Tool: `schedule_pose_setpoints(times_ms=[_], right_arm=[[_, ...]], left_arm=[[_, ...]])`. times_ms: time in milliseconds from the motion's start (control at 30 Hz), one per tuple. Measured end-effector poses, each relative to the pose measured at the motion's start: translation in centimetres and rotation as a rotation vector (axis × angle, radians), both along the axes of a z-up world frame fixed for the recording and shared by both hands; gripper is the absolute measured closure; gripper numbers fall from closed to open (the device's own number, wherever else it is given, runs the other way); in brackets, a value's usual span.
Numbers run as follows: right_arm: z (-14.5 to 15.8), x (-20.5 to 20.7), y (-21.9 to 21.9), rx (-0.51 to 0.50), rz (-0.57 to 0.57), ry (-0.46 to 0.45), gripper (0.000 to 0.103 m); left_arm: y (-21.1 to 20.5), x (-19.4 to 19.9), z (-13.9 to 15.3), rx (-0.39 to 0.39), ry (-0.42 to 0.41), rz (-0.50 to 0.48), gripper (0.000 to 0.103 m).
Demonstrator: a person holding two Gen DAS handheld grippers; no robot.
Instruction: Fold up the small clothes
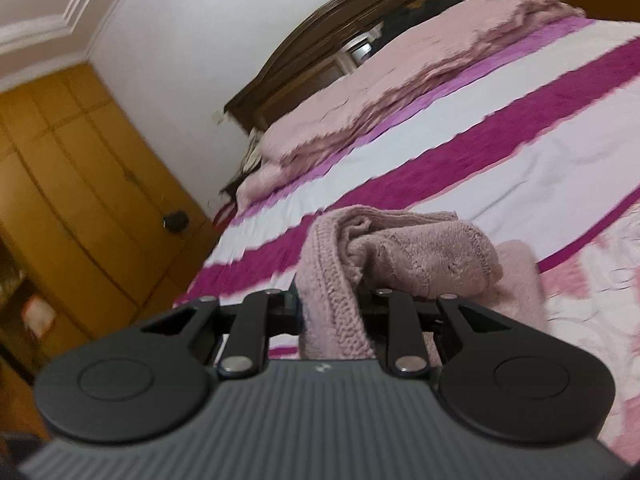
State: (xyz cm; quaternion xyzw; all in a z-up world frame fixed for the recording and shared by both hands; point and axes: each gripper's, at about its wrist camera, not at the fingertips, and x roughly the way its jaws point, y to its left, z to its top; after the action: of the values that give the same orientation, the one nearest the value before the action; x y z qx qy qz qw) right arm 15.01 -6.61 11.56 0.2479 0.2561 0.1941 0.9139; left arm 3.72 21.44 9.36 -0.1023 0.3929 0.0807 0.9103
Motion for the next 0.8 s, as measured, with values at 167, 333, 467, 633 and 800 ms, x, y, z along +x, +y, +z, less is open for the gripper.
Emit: schedule_pose_setpoints(times_ms=[167,333,467,633,800], right_arm=[[-4.0,1.4,5.5,-0.108,0.068,0.077,0.078],[-6.0,1.7,8.4,-0.202,0.100,0.094,0.078],[-4.8,1.3,9.1,-0.212,0.088,0.085,0.078],[-4.3,0.5,10.6,-0.220,0.134,0.061,0.078],[-5.1,-1.2,12.4,-0.348,0.180,0.028,0.070]], left_arm=[[1.8,-0.7,-0.7,-0.017,0.003,0.031,0.044],[3.1,-1.2,-1.5,-0.034,0.001,0.041,0.044],[3.7,-1.3,-1.9,-0.044,-0.003,0.049,0.044],[4.1,-1.3,-2.0,-0.051,-0.008,0.054,0.044],[4.1,-1.5,-1.7,-0.044,-0.011,0.057,0.044]])
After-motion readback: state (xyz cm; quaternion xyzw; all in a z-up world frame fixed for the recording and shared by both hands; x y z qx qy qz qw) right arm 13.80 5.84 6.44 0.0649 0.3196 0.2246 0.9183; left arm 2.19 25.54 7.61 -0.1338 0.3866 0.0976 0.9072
